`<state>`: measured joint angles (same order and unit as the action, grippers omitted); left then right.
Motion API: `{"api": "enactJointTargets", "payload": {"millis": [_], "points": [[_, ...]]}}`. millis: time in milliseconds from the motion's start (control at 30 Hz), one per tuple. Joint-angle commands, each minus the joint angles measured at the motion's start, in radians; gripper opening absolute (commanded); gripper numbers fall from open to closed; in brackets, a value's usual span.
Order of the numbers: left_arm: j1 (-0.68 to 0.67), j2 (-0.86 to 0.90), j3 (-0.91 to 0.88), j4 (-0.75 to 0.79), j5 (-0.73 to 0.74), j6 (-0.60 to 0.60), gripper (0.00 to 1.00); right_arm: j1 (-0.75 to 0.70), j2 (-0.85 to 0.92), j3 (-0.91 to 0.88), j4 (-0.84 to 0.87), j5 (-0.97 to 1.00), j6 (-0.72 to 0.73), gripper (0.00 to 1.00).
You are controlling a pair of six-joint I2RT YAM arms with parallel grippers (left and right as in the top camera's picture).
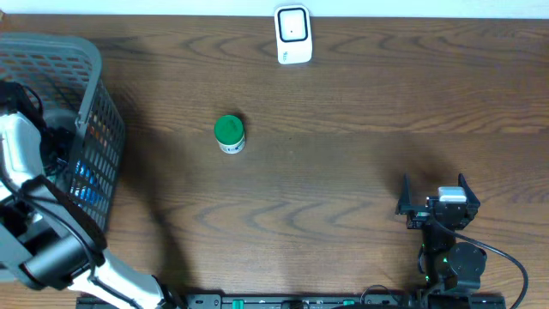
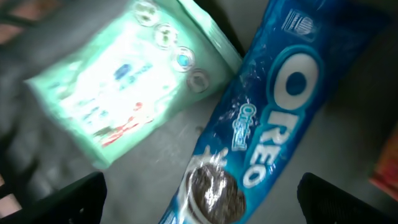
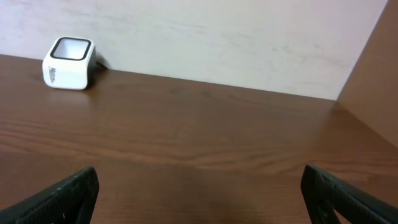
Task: Scan the item barcode
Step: 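Return the left gripper into the basket toward the blue snack pack, then lift the blue snack pack out and place it beside the jar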
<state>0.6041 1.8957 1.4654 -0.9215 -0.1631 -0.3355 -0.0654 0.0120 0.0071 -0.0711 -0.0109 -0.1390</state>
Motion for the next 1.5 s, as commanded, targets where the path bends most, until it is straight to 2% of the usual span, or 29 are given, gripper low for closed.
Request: {"api": "enactJointTargets", "payload": {"millis": [0, 167, 200, 233, 267, 300, 333, 367, 600, 700, 833, 900, 1000, 1100, 1200, 1300, 1400, 1467], "points": [[-0.001, 0.064, -0.006, 0.018, 0.066, 0.077, 0.98, -0.006, -0.005, -0.001, -0.005, 0.002, 0.011, 0.99], [-0.001, 0.161, -0.006, 0.022, 0.126, 0.08, 0.98, -0.006, -0.005, -0.001, -0.005, 0.002, 0.011, 0.99], [-0.001, 0.171, -0.006, 0.021, 0.126, 0.08, 0.95, -0.006, -0.005, -0.001, -0.005, 0.002, 0.011, 0.99], [-0.001, 0.177, -0.006, 0.019, 0.126, 0.08, 0.86, -0.006, -0.005, -0.001, -0.005, 0.002, 0.011, 0.99], [-0.001, 0.182, -0.006, 0.017, 0.126, 0.08, 0.67, -0.006, -0.005, -0.001, -0.005, 0.002, 0.011, 0.99], [-0.001, 0.182, -0.006, 0.014, 0.126, 0.08, 0.38, -0.006, -0.005, -0.001, -0.005, 0.002, 0.011, 0.99], [0.0, 0.18, -0.005, 0.009, 0.126, 0.08, 0.26, -0.006, -0.005, -0.001, -0.005, 0.002, 0.011, 0.99], [0.0, 0.175, -0.003, 0.004, 0.126, 0.08, 0.21, -0.006, -0.005, -0.001, -0.005, 0.002, 0.011, 0.99], [0.0, 0.021, 0.1, -0.058, 0.126, 0.065, 0.11, -0.006, -0.005, -0.001, -0.005, 0.002, 0.011, 0.99], [-0.001, -0.185, 0.203, -0.081, 0.127, -0.016, 0.08, -0.006, -0.005, -0.001, -0.005, 0.002, 0.011, 0.99], [-0.008, -0.393, 0.274, -0.056, 0.141, -0.036, 0.08, -0.006, -0.005, -0.001, -0.005, 0.002, 0.011, 0.99], [-0.021, -0.492, 0.287, -0.018, 0.204, -0.036, 0.07, -0.006, -0.005, -0.001, -0.005, 0.002, 0.011, 0.99], [-0.079, -0.605, 0.287, 0.035, 0.42, -0.036, 0.08, -0.006, -0.005, -0.001, -0.005, 0.002, 0.011, 0.99], [-0.24, -0.653, 0.286, 0.048, 0.555, -0.036, 0.08, -0.006, -0.005, -0.001, -0.005, 0.002, 0.011, 0.99], [-0.476, -0.637, 0.277, 0.042, 0.555, -0.016, 0.07, -0.006, -0.005, -0.001, -0.005, 0.002, 0.011, 0.99], [-0.732, -0.572, 0.241, 0.04, 0.475, -0.01, 0.07, -0.006, -0.005, -0.001, -0.005, 0.002, 0.011, 0.99], [-0.906, -0.472, 0.212, 0.036, 0.363, -0.019, 0.08, -0.006, -0.005, -0.001, -0.005, 0.002, 0.011, 0.99], [-0.999, -0.382, 0.2, 0.036, 0.275, -0.072, 0.08, -0.006, -0.005, -0.001, -0.005, 0.002, 0.011, 0.99]]}}
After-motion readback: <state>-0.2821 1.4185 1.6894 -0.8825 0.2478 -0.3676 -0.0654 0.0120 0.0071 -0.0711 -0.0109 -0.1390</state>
